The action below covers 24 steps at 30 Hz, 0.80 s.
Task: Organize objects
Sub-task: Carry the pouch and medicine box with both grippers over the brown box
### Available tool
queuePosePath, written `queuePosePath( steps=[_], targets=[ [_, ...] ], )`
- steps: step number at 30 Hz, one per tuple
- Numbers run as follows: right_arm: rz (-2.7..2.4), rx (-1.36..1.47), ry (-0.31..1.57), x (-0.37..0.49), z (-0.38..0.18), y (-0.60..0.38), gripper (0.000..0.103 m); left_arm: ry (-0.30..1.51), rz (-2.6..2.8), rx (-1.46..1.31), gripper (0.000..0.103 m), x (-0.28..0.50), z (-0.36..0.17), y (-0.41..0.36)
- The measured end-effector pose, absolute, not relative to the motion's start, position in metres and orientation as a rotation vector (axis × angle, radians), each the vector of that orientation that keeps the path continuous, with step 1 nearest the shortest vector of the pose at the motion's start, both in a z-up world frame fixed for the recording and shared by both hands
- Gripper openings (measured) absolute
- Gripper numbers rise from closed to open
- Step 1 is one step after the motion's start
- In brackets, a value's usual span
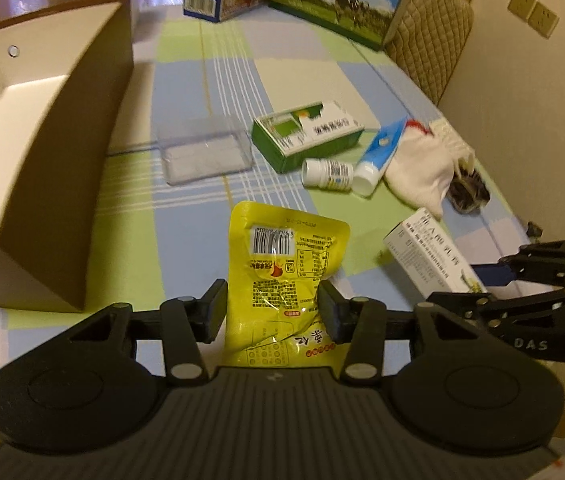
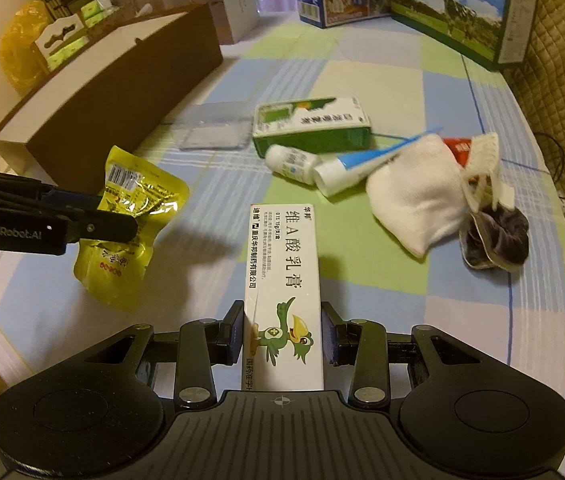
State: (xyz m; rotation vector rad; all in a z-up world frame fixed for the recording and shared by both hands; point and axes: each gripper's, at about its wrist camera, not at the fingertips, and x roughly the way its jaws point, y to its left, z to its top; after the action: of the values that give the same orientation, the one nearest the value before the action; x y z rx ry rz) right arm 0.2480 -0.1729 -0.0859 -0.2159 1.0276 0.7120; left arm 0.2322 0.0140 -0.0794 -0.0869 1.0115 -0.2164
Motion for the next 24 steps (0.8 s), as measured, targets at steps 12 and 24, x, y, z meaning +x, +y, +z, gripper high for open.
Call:
queuePosePath(
  steps=[12, 24],
  targets=[
    [0.82, -0.183, 0.975, 0.246, -0.038, -0.125, 0.036, 0.916, -0.157, -0.149, 0.043, 0.219, -0.025, 0.054],
    [1.001, -0.127, 0.908, 0.244, -0.001, -0.019, 0.036, 0.81, -0.007, -0.176, 0.043, 0.218, 0.017, 0.138]
  ],
)
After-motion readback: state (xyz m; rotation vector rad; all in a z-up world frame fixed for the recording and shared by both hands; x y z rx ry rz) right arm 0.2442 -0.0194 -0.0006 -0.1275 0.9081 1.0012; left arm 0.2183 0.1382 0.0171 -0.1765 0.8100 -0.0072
